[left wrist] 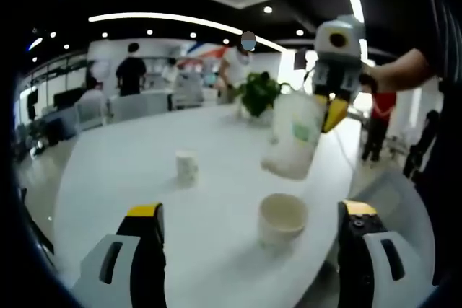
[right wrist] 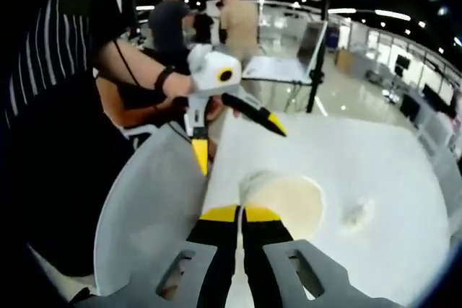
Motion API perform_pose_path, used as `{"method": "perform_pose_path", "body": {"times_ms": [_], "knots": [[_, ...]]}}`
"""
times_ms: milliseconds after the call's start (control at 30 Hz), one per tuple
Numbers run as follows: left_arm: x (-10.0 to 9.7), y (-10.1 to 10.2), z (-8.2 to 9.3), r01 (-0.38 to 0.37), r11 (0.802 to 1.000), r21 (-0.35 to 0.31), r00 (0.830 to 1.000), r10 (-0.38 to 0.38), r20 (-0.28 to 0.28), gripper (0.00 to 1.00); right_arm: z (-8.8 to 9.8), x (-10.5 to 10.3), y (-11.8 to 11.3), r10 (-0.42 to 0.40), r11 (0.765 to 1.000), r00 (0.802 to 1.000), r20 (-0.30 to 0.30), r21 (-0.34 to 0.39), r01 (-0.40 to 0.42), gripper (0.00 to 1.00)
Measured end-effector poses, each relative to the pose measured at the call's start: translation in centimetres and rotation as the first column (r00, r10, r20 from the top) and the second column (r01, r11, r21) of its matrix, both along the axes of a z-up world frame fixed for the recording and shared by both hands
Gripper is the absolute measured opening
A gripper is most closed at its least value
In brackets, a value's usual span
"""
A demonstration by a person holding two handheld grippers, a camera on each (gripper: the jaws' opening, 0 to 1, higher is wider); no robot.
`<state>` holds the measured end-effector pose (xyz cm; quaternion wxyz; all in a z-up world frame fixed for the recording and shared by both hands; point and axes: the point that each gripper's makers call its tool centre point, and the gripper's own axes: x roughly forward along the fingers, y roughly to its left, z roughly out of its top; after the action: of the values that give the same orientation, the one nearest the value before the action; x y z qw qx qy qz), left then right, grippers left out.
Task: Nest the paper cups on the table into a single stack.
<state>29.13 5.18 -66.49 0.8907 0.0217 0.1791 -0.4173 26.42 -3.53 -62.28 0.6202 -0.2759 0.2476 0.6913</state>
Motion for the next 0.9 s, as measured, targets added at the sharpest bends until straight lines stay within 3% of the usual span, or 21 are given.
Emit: {"method": "perform_pose_path", "body": {"times_ms": [400,900], "knots": [[1.1,1.0,0.6,-0.052,0.998,-0.021,0.999,0.052,0.009,0.98,-2.4,-0.2,-0.1,0.085,0.987,0.995,0.05,-0.144,-0.077,0.0],[1.7,1.9,0.7,-0.089,0.996,-0.032,0.996,0.09,0.012,0.97,-4.7,-0.8,0.3,0.198,0.945,0.977,0.078,-0.28,-0.169,0.0]]}}
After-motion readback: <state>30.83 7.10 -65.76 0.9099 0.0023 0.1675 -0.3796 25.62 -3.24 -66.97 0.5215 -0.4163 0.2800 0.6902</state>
